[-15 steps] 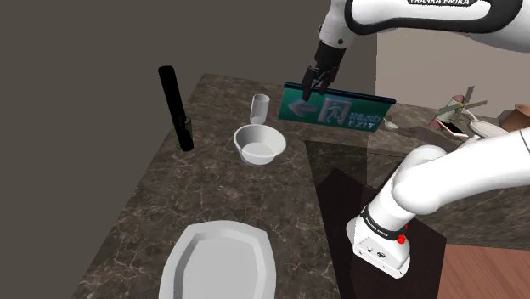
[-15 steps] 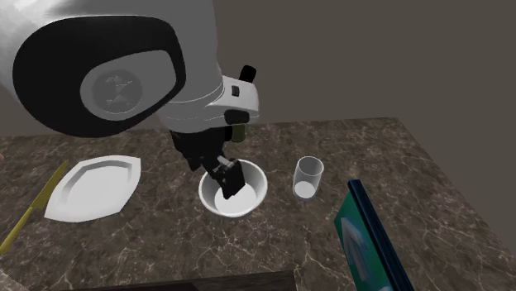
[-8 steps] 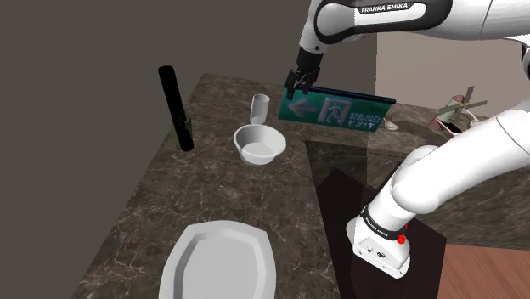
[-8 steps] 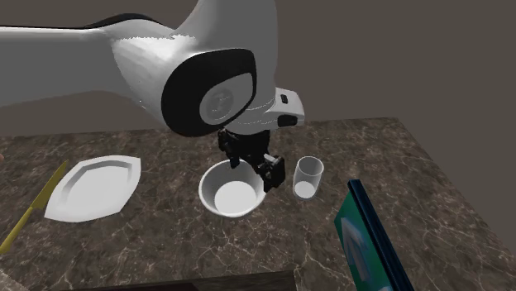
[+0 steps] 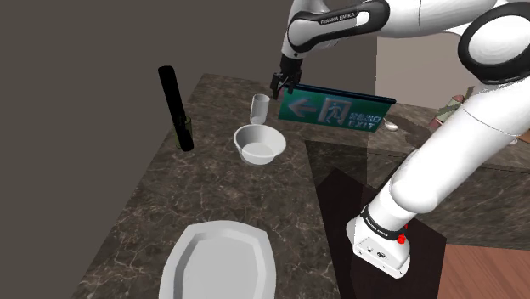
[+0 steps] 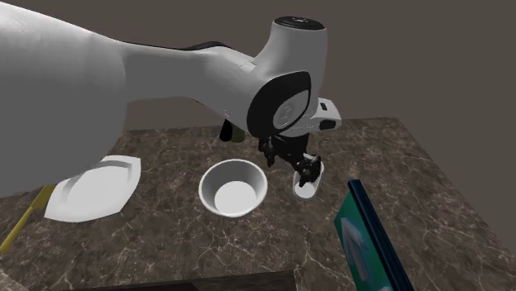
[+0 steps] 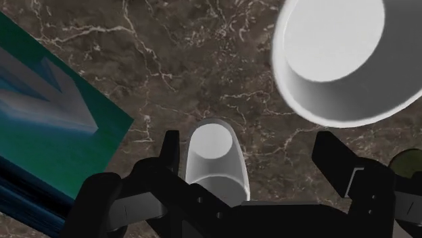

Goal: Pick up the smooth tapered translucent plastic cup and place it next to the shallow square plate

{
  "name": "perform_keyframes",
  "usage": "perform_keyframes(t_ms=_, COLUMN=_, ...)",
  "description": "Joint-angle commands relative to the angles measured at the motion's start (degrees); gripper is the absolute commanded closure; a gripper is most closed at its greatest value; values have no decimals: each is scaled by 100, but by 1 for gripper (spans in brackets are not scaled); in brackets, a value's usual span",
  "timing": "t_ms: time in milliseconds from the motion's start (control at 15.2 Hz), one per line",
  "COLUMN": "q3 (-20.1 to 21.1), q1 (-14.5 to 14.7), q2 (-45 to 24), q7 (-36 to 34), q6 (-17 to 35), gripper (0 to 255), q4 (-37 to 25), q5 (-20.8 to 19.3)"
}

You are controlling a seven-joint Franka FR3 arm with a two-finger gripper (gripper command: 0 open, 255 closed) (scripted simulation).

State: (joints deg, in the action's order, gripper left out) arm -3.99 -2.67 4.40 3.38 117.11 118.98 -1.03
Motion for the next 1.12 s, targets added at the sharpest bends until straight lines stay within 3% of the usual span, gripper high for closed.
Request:
perform_keyframes(t_ms=0, q3=-30, q1=-25, q2=-395, q7=60, q6=130, gripper=0, q4=-277, q5=-8)
perform_keyframes(t_ms=594, q3=-143, q1=-206, q2=-2313, q7=371, q6=312, gripper=0, q4=-2066, q5=46)
perform_keyframes(t_ms=1056, q3=-137, q1=-224, q2=-2550, q7=384, q6=759, gripper=0, q4=-1856, q5=67)
